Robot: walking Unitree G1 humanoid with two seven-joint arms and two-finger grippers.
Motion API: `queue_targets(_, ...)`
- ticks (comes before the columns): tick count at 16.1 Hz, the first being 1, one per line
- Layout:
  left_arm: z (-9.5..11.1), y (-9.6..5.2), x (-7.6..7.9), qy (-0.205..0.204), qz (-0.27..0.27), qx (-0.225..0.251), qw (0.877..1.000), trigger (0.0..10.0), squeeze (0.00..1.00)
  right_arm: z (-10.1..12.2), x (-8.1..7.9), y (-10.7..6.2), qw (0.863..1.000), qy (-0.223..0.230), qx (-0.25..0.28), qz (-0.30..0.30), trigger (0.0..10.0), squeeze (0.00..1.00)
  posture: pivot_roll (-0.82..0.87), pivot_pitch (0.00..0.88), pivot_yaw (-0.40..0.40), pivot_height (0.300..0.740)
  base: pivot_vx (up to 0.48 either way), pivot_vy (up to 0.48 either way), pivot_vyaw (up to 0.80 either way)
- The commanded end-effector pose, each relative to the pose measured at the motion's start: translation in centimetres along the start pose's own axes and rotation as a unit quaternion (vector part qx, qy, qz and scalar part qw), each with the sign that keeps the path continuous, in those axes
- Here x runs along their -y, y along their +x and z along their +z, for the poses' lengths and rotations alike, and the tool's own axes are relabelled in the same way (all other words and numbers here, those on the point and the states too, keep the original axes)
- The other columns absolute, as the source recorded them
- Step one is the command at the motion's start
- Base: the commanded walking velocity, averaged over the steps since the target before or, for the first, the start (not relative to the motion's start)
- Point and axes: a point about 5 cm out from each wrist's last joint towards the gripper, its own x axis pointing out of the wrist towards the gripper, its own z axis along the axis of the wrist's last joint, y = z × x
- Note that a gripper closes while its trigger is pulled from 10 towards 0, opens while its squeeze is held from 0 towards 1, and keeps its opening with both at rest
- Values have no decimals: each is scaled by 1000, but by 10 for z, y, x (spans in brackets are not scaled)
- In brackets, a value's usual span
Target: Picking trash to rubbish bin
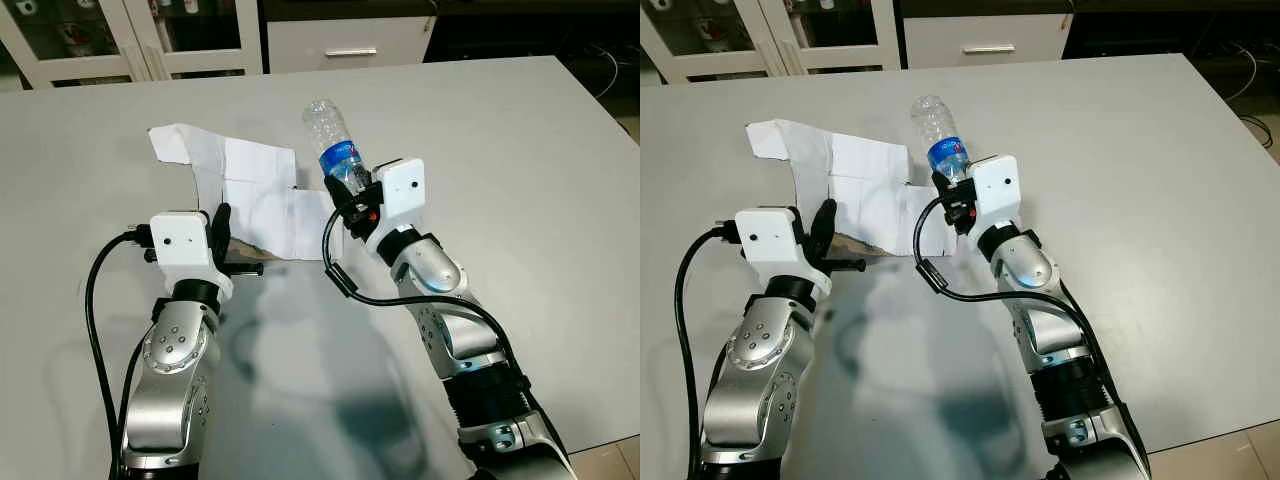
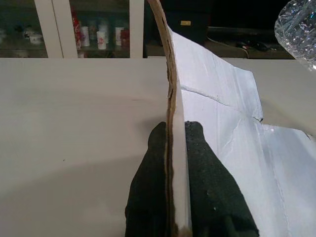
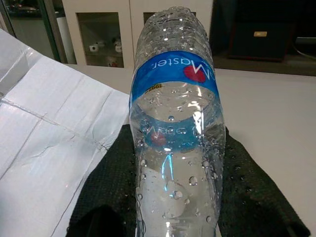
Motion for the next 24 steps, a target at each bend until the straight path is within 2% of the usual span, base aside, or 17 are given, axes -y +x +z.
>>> queue_targets(1, 3, -1, 3, 3, -12, 2, 1000, 10000, 0, 3, 2, 1, 1000, -6, 8, -3, 10000, 0, -58, 160, -5, 740, 0, 0, 0)
queue_targets(18, -1, -1, 2, -12, -14, -14, 1000, 10000, 0, 3, 3, 3, 1000, -9, 11, -5, 10000, 0, -58, 161, -4, 740, -345, 0, 0)
queue_targets(24, -4, 0, 3, -10, -15, -17, 1000, 10000, 0, 3, 5, 3, 1000, -11, 11, -6, 10000, 0, -65, 152, -7, 740, -124, 0, 0)
